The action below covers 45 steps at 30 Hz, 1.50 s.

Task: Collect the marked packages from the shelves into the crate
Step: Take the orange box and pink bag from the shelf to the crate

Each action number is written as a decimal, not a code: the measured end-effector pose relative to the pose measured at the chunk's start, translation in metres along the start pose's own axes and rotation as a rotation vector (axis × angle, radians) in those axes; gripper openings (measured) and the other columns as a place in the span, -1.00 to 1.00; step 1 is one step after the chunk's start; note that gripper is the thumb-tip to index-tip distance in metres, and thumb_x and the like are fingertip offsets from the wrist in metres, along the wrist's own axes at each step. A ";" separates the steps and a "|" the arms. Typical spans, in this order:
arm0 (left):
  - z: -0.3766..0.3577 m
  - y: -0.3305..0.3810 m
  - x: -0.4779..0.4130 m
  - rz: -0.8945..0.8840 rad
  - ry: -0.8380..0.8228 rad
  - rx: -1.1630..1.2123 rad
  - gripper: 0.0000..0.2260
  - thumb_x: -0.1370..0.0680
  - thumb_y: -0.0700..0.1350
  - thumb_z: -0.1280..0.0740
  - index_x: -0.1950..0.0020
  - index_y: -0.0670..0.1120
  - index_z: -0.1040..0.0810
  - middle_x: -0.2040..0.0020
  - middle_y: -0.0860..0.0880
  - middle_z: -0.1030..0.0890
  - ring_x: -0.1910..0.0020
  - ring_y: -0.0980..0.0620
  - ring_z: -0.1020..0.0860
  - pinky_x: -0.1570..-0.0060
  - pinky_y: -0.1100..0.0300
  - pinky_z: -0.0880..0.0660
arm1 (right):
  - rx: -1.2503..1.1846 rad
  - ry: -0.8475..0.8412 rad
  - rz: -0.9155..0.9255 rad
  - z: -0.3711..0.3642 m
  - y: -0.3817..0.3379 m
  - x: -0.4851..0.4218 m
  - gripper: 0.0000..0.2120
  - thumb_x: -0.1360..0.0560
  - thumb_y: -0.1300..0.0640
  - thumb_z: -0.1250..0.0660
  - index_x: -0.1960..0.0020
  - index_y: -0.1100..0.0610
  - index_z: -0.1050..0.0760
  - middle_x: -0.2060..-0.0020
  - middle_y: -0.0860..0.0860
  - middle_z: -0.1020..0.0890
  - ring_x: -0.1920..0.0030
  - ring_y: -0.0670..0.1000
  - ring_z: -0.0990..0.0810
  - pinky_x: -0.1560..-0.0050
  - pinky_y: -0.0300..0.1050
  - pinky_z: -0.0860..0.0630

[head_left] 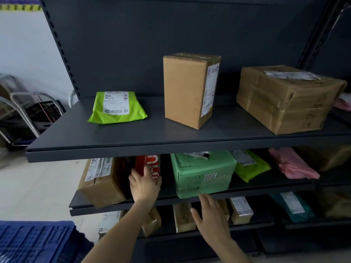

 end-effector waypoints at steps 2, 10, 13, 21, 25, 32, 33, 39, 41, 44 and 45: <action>0.002 -0.002 0.008 0.010 -0.001 0.016 -0.45 -0.51 0.14 -0.28 -0.39 -0.09 -0.25 -0.43 -0.31 -0.16 -0.37 -0.29 -0.20 -0.34 -0.08 -0.27 | -0.012 0.003 0.011 0.001 -0.003 0.001 -0.44 -0.58 -0.14 -0.04 -0.49 0.08 -0.07 -0.47 -0.03 -0.19 -0.45 -0.03 -0.19 -0.43 -0.13 -0.21; 0.010 -0.015 0.061 0.027 0.004 0.178 -0.48 -0.48 0.08 -0.35 -0.35 -0.08 -0.29 -0.41 -0.25 -0.21 -0.35 -0.26 -0.21 -0.30 -0.12 -0.29 | -0.068 0.035 0.067 0.013 -0.012 0.012 -0.47 -0.59 -0.10 -0.06 -0.48 0.09 -0.11 -0.45 -0.02 -0.24 -0.43 -0.04 -0.23 -0.39 -0.17 -0.26; 0.012 -0.022 0.077 0.123 -0.021 0.473 -0.50 -0.47 0.02 -0.38 -0.34 -0.07 -0.31 -0.38 -0.21 -0.24 -0.35 -0.24 -0.22 -0.25 -0.14 -0.33 | -0.075 0.060 0.098 0.018 -0.016 0.019 -0.48 -0.59 -0.09 -0.08 -0.48 0.11 -0.14 -0.44 -0.01 -0.27 -0.41 -0.04 -0.26 -0.36 -0.18 -0.29; -0.008 -0.037 0.105 0.434 -0.202 1.248 -0.59 -0.55 -0.13 -0.32 -0.36 -0.18 -0.33 -0.14 -0.17 -0.56 0.02 -0.05 -0.59 0.15 0.12 -0.55 | -0.062 0.058 0.135 0.022 -0.014 0.032 -0.48 -0.59 -0.08 -0.08 -0.48 0.11 -0.13 -0.45 0.00 -0.25 -0.44 -0.04 -0.21 -0.39 -0.19 -0.23; -0.014 -0.049 0.099 0.473 -0.256 1.342 -0.67 -0.56 -0.18 -0.29 -0.31 -0.23 -0.41 -0.13 -0.26 -0.59 -0.04 -0.19 -0.59 0.14 0.02 -0.56 | -0.057 0.079 0.124 0.025 -0.009 0.032 -0.48 -0.59 -0.08 -0.08 -0.48 0.11 -0.14 -0.44 -0.01 -0.26 -0.43 -0.05 -0.22 -0.38 -0.21 -0.22; -0.014 -0.057 0.087 0.456 -0.363 1.356 -0.66 -0.54 -0.22 -0.29 -0.32 -0.22 -0.42 -0.12 -0.27 -0.59 -0.10 -0.24 -0.56 -0.11 -0.14 -0.50 | -0.062 0.102 0.073 0.028 -0.005 0.031 -0.49 -0.59 -0.07 -0.08 -0.47 0.12 -0.16 -0.44 0.01 -0.27 -0.42 -0.04 -0.25 -0.37 -0.21 -0.24; -0.014 -0.057 0.085 0.448 -0.390 1.362 -0.63 -0.53 -0.21 -0.29 -0.34 -0.21 -0.40 -0.16 -0.28 -0.57 -0.13 -0.26 -0.55 -0.10 -0.13 -0.50 | -0.063 0.108 0.065 0.029 -0.005 0.030 -0.49 -0.59 -0.07 -0.09 -0.47 0.12 -0.16 -0.44 0.00 -0.27 -0.42 -0.04 -0.25 -0.36 -0.22 -0.25; -0.011 -0.051 0.073 0.388 -0.388 1.339 -0.50 -0.52 -0.15 -0.34 -0.44 -0.13 -0.31 -0.18 -0.22 -0.56 -0.11 -0.18 -0.56 -0.13 -0.10 -0.50 | -0.065 0.159 0.002 0.038 0.012 0.027 -0.51 -0.58 -0.08 -0.12 -0.44 0.10 -0.21 -0.41 -0.01 -0.31 -0.38 -0.04 -0.30 -0.30 -0.22 -0.31; -0.009 -0.050 0.071 0.374 -0.349 1.310 -0.49 -0.52 -0.14 -0.34 -0.45 -0.11 -0.30 -0.16 -0.20 -0.57 -0.07 -0.15 -0.57 -0.06 -0.06 -0.52 | -0.080 0.155 -0.017 0.041 0.022 0.024 -0.51 -0.58 -0.06 -0.13 -0.44 0.13 -0.21 -0.40 0.02 -0.32 -0.37 -0.01 -0.32 -0.30 -0.19 -0.33; -0.004 -0.049 0.070 0.337 -0.273 1.243 -0.48 -0.52 -0.13 -0.36 -0.46 -0.09 -0.30 -0.15 -0.18 -0.58 -0.02 -0.11 -0.59 0.06 0.04 -0.54 | -0.109 0.174 -0.062 0.051 0.041 0.013 -0.50 -0.58 -0.06 -0.12 -0.44 0.15 -0.20 -0.40 0.06 -0.33 -0.37 0.02 -0.33 -0.30 -0.16 -0.33; -0.002 -0.048 0.069 0.331 -0.246 1.215 -0.47 -0.51 -0.13 -0.37 -0.46 -0.08 -0.30 -0.15 -0.17 -0.58 -0.03 -0.12 -0.60 0.03 0.00 -0.56 | -0.134 0.193 -0.081 0.056 0.048 0.008 -0.50 -0.58 -0.05 -0.13 -0.44 0.16 -0.20 -0.39 0.07 -0.34 -0.37 0.03 -0.33 -0.30 -0.14 -0.33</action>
Point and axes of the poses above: each hand's wrist, its own x-axis away from the middle knuckle, its own z-axis out of the back of the hand, y = z × x, the point moved 6 cm from there along -x, towards the middle knuckle
